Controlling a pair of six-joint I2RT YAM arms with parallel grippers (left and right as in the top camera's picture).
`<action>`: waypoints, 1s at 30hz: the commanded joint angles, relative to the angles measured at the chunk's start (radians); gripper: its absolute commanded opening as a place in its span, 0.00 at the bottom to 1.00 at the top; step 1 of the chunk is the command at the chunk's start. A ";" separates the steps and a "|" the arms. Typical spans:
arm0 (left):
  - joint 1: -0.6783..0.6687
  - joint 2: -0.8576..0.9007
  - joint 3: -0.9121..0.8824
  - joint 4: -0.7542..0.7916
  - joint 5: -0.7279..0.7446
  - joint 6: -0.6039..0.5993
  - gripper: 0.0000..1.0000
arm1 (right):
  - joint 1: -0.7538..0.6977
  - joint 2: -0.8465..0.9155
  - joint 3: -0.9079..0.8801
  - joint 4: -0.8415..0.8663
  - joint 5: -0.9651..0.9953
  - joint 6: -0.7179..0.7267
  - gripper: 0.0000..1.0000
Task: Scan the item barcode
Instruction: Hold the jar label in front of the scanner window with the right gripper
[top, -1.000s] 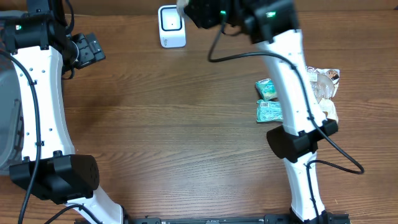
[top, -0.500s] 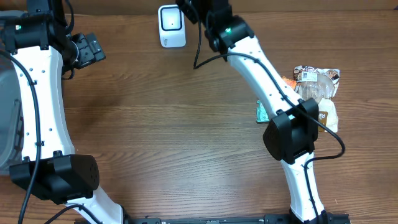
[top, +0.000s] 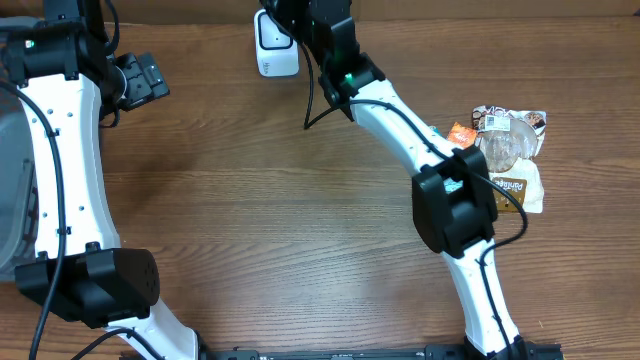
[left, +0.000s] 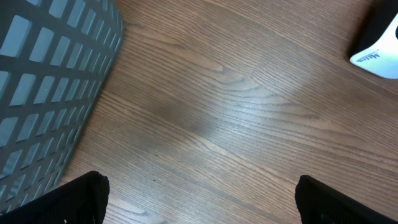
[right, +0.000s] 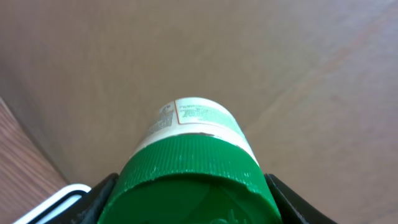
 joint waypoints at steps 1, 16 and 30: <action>-0.007 0.007 0.004 0.001 -0.005 0.003 0.99 | 0.003 0.074 0.003 0.056 0.002 -0.143 0.27; -0.007 0.007 0.004 0.001 -0.005 0.003 1.00 | 0.020 0.178 0.003 0.172 0.029 -0.387 0.32; -0.007 0.007 0.004 0.001 -0.005 0.003 1.00 | 0.021 0.178 0.003 0.085 -0.040 -0.610 0.33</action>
